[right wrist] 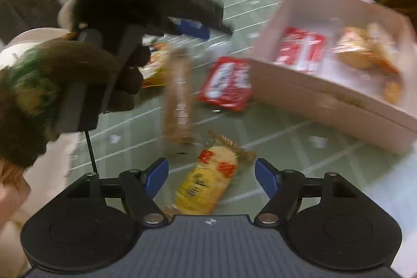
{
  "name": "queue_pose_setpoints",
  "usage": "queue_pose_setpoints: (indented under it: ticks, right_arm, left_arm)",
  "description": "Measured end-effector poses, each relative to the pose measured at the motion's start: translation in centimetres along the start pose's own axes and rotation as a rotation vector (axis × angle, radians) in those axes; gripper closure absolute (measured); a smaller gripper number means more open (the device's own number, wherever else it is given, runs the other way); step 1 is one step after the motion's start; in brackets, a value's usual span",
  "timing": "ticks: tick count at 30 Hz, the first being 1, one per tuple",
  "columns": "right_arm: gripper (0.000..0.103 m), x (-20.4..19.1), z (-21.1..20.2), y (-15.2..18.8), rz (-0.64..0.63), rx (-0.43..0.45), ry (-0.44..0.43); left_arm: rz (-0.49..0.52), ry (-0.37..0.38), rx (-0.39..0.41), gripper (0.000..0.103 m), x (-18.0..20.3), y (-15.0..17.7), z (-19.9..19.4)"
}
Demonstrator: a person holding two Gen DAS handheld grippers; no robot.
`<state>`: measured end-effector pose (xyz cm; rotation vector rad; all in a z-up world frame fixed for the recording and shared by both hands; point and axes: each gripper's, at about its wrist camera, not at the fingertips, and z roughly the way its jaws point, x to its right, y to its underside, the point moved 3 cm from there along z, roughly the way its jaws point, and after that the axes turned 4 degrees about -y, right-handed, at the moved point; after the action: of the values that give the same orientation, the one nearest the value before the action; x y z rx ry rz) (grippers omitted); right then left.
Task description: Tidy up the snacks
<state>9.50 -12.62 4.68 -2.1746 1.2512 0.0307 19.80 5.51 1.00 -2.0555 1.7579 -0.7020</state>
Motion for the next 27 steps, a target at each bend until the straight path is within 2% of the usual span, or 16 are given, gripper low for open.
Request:
queue_pose_setpoints:
  ticks: [2,4,7,8,10,12,14,17,19,21,22,23,25,27]
  right_arm:
    - [0.020,1.1,-0.7,0.4,0.018,0.033,0.064]
    - [0.018,2.2,-1.0,0.8,0.022,0.062,0.145]
    - [0.018,3.1,-0.6,1.2,-0.007,0.060,0.256]
    - [0.018,3.1,-0.4,1.2,-0.010,0.057,0.262]
    - [0.018,2.9,-0.2,1.2,0.003,0.056,0.209]
    - [0.017,1.9,0.2,0.9,0.007,0.050,0.129]
    - [0.016,0.4,0.7,0.8,-0.025,0.051,0.089]
    - [0.016,-1.6,2.4,0.6,-0.095,0.048,0.065]
    - [0.016,-2.4,4.0,0.6,-0.125,0.013,0.077]
    - [0.017,-3.0,4.5,0.8,-0.159,0.005,0.108]
    - [0.026,-2.9,4.5,0.8,-0.165,-0.004,0.113]
    - [0.042,-2.7,4.1,0.7,-0.163,-0.010,0.122]
    - [0.042,-1.5,3.3,0.5,-0.129,-0.006,0.111]
    - [0.042,0.3,2.0,0.4,-0.074,0.024,0.126]
  left_arm:
    - [0.046,-0.015,0.012,0.074,0.6,0.9,-0.3]
    - [0.082,0.004,0.005,0.073,1.3,2.0,-1.1]
    - [0.134,0.040,-0.005,0.072,2.2,4.4,-2.8]
    - [0.140,0.049,-0.004,0.072,2.3,5.3,-3.4]
    - [0.123,0.091,-0.013,0.072,2.1,7.0,-4.6]
    - [0.078,0.147,-0.020,0.073,1.5,8.4,-5.6]
    - [0.021,0.172,-0.031,0.074,0.7,9.0,-6.2]
    - [-0.076,0.162,-0.026,0.076,-1.0,9.5,-7.0]
    - [-0.128,0.155,-0.032,0.076,-1.8,9.7,-7.4]
    - [-0.165,0.165,-0.071,0.076,-1.7,10.0,-7.7]
    - [-0.180,0.171,-0.097,0.076,-1.5,10.1,-7.8]
    - [-0.197,0.169,-0.119,0.076,-1.3,10.3,-7.7]
    - [-0.238,0.141,-0.146,0.076,-1.1,10.4,-7.3]
    - [-0.286,0.142,-0.140,0.076,-1.0,10.5,-7.1]
